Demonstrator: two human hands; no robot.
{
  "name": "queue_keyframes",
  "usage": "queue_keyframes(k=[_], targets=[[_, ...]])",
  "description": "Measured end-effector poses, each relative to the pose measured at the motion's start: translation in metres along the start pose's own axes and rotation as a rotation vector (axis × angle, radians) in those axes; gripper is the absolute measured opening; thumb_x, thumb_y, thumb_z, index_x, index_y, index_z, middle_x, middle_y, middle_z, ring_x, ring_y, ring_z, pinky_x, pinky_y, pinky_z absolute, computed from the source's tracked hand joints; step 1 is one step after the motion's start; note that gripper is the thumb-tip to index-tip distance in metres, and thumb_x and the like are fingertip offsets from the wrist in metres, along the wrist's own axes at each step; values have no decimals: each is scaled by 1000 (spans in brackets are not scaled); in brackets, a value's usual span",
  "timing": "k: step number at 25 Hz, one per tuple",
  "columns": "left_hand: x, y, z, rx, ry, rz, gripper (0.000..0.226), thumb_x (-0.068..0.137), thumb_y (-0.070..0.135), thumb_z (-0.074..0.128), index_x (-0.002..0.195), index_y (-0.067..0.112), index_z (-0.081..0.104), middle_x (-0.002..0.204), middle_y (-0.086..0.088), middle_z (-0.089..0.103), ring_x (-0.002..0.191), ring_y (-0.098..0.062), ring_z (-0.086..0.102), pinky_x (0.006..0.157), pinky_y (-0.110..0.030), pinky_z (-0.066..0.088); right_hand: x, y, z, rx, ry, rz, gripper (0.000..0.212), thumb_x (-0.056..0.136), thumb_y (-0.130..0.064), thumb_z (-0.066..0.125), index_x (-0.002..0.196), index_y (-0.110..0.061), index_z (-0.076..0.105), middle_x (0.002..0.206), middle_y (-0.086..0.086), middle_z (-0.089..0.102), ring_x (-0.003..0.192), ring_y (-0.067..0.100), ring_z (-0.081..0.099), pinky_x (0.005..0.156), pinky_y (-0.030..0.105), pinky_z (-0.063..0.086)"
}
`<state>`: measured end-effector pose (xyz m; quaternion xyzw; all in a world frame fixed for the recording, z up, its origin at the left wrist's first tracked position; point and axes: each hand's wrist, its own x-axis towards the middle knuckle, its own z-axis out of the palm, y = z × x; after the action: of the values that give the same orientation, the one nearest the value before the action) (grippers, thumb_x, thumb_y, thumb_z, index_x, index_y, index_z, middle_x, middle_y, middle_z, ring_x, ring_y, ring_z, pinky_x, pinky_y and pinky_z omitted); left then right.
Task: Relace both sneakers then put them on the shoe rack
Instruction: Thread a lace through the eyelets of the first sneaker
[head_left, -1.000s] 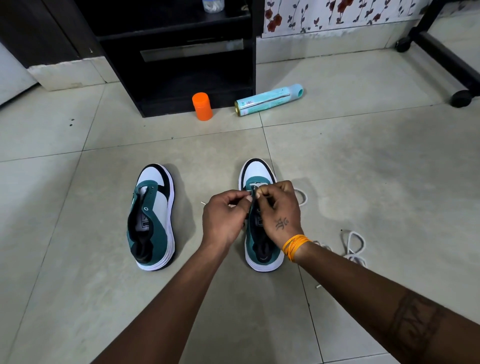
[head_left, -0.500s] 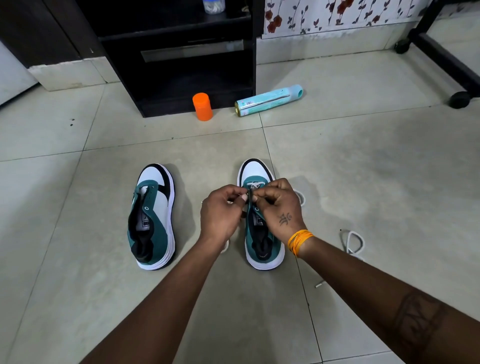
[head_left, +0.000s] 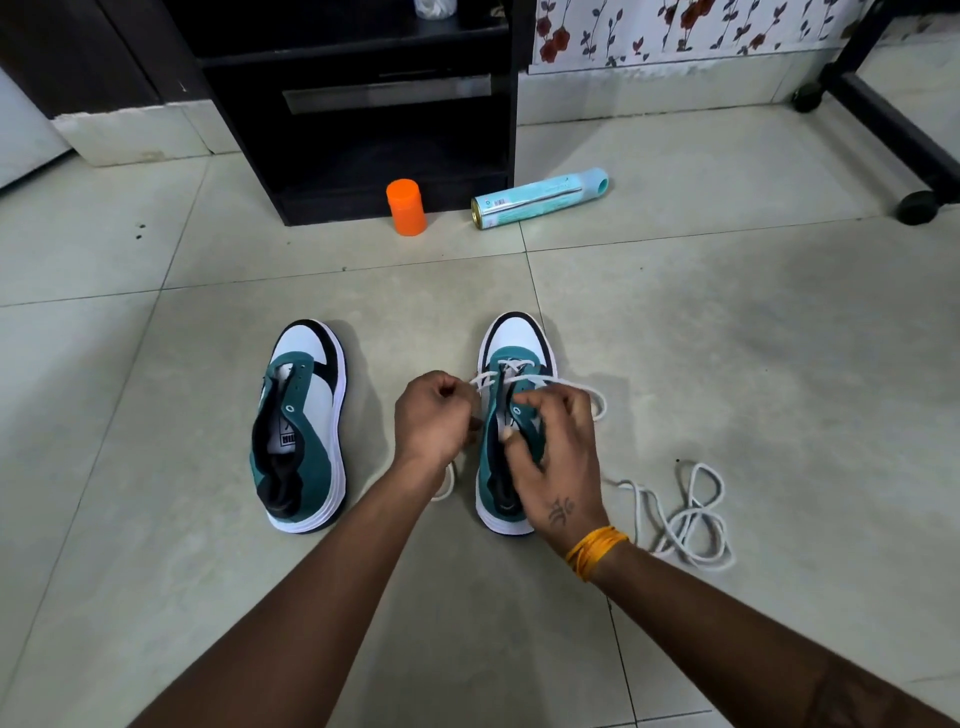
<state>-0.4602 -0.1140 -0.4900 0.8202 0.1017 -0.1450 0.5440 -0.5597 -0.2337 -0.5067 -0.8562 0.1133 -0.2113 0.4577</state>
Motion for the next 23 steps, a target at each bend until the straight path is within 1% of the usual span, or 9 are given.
queue_keyframes(k=[3,6,9,12,14,16,19,21,23], targets=[[-1,-3,-15,602,-106,26,29,78,37,58,75,9,65,77,-12,73,76,-34,73,70,-39,60,-6,10,0,-32,44,24,22,101,-16,58,122,-19,62,118,-4,51,111,16,55,95,43,50],[-6,-10,-19,1003,-196,62,27,85,31,63,102,11,69,111,-16,72,105,-36,68,75,-32,47,-7,11,-4,-33,10,-11,31,102,-16,54,132,-22,63,123,-5,54,118,15,55,102,37,48],[-15,-8,-14,863,-91,193,20,86,26,60,95,15,73,99,-10,75,97,-35,70,74,-34,52,2,6,-6,-30,-46,-2,36,100,-19,62,135,-26,65,125,-5,54,120,13,55,105,31,46],[-16,1,-11,537,-11,347,20,91,19,58,97,21,77,93,0,78,88,-27,71,75,-36,55,9,6,-7,-75,-87,-34,48,92,-10,51,136,-24,65,131,-3,55,124,16,54,107,33,45],[-17,6,-11,507,3,468,18,94,21,58,95,20,76,89,0,77,84,-27,70,73,-37,54,10,5,-7,-90,-96,-49,53,89,-10,45,137,-23,64,135,-3,55,127,15,53,109,30,44],[-15,6,-14,701,-19,496,21,93,30,56,91,18,72,89,-5,76,84,-32,70,71,-36,53,10,2,-8,-64,-78,-35,51,87,-8,46,131,-23,67,132,-5,57,125,13,55,108,27,44],[-17,4,-22,1261,-234,365,26,95,31,62,112,14,70,114,-14,72,104,-35,70,80,-36,52,10,-4,-9,-2,-36,21,47,85,-2,51,122,-23,71,123,-7,60,118,9,58,105,21,44],[-22,7,-24,1307,-230,377,26,94,29,62,114,14,69,116,-15,71,105,-36,70,80,-36,52,10,-6,-9,22,-18,48,39,91,-4,59,120,-25,72,120,-8,61,116,7,59,103,19,44],[-24,15,-20,1141,-96,458,22,97,33,56,106,18,68,105,-14,73,97,-39,70,73,-37,49,9,-4,-9,17,-11,47,29,97,-12,63,121,-25,72,119,-9,61,114,6,60,101,17,44]])
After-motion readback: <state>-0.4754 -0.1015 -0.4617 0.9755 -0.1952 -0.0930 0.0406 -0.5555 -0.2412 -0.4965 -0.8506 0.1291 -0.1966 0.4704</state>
